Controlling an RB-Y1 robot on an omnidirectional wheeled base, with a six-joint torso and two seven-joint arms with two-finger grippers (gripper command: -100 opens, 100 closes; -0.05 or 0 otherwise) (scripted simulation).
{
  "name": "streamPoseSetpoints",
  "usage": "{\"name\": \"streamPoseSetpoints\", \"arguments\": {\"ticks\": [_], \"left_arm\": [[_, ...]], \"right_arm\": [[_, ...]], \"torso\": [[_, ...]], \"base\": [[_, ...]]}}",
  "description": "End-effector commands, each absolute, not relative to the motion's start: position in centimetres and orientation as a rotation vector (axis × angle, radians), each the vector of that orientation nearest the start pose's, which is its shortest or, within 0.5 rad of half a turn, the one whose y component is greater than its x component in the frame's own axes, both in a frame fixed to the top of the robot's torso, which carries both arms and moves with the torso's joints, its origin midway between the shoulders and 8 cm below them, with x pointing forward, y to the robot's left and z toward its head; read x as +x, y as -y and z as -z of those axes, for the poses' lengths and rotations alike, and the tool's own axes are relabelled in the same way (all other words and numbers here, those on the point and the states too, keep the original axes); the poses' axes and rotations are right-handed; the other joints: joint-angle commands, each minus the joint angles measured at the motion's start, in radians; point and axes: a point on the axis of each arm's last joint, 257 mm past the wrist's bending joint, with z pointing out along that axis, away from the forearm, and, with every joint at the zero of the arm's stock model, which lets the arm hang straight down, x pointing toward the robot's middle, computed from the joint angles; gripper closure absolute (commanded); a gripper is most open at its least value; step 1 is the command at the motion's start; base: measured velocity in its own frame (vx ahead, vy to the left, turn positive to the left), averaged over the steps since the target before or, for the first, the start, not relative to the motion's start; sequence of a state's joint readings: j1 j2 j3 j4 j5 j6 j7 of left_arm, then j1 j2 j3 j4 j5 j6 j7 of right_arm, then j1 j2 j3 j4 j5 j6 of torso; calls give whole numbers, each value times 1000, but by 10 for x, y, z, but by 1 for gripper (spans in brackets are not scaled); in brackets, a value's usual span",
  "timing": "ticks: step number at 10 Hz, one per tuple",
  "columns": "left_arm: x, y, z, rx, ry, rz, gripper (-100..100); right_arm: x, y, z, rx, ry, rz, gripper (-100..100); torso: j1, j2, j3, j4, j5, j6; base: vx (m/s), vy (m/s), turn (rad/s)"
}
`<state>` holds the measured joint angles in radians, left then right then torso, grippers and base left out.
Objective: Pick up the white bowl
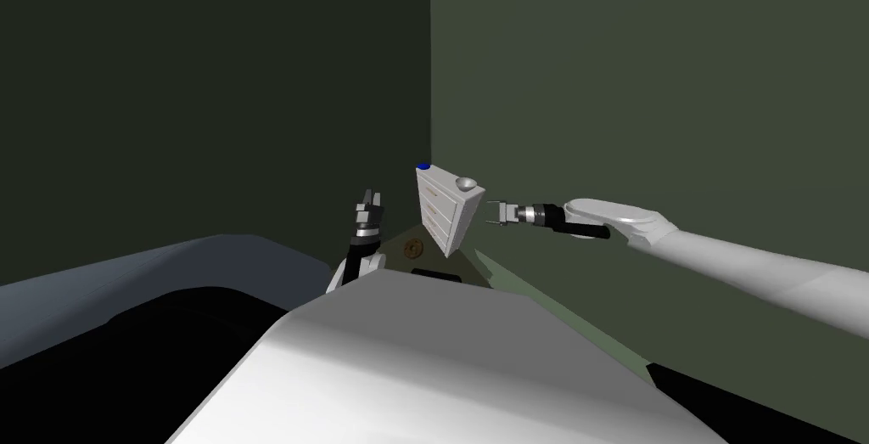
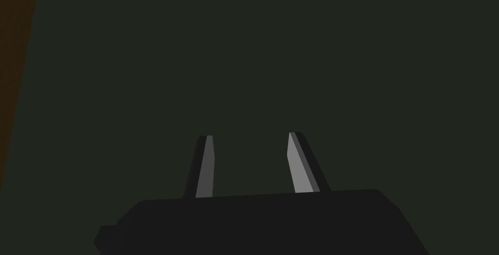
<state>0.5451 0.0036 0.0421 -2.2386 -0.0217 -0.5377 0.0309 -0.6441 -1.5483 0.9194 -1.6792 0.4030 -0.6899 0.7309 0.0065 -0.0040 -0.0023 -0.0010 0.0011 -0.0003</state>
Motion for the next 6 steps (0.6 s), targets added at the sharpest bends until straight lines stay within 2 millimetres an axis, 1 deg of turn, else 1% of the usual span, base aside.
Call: {"name": "streamPoseSetpoints", "arguments": {"ticks": [1,2,3,4,5,6], "left_arm": [[339,-296,1,-683,-648,1250,0],[339,-296,1,-683,-648,1250,0],[339,-296,1,-683,-648,1250,0],[339,-296,1,-683,-648,1250,0],[339,-296,1,-683,-648,1250,0],[339,-296,1,-683,-648,1250,0]], "right_arm": [[441,261,117,-1722,-1228,-79,-100],[441,264,116,-1724,-1233,-72,-100],[442,287,113,-1774,-1238,-17,-100],[442,295,110,-1778,-1248,1,-100],[442,317,107,-1821,-1256,47,-100],[441,325,104,-1825,-1266,67,-100]], "torso": [[0,0,0,0,0,0],[-1,0,0,0,0,0],[-3,2,1,0,-1,1],[-1,1,1,0,0,0],[-1,1,1,0,0,1],[1,0,0,0,0,0]], "base": [[64,75,46],[28,34,1],[53,75,109],[55,76,51],[72,106,103],[70,78,41]]}}
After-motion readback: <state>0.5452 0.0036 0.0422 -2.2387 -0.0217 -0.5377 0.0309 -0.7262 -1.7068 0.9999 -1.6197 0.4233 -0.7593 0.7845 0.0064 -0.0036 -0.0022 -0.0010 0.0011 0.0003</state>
